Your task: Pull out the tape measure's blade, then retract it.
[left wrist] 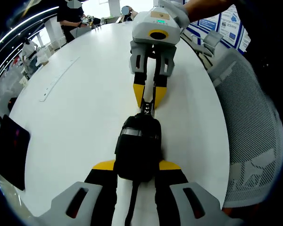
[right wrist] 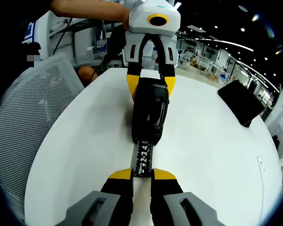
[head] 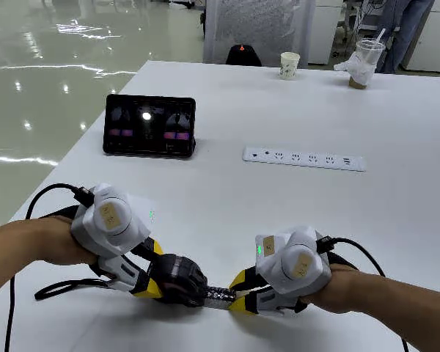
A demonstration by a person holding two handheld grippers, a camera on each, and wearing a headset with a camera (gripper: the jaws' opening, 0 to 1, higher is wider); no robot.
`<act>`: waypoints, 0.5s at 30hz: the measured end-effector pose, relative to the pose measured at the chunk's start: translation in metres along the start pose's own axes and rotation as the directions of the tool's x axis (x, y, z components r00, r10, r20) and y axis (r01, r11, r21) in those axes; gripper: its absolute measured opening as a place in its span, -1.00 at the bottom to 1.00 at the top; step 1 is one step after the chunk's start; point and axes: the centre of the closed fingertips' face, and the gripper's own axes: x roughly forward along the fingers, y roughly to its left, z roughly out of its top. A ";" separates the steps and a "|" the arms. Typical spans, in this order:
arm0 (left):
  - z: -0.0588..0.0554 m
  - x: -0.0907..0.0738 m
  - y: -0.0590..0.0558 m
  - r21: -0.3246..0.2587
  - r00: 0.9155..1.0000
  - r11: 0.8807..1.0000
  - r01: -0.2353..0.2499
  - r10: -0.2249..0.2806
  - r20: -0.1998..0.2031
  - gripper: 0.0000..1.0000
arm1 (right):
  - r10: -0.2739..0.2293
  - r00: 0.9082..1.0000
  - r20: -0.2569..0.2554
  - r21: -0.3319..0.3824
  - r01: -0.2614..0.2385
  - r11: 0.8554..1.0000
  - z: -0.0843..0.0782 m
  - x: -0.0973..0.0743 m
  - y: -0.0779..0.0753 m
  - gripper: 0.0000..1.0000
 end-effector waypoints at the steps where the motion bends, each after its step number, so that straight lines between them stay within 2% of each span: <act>1: 0.000 0.000 0.000 -0.001 1.000 1.000 0.000 0.000 0.000 -0.51 | -0.001 1.000 0.000 0.000 0.001 1.000 -0.001 0.000 0.000 -0.80; 15: 0.000 -0.001 0.000 -0.019 1.000 1.000 -0.008 0.008 0.003 -0.51 | -0.006 1.000 -0.012 0.008 0.006 1.000 -0.013 -0.011 -0.001 -0.80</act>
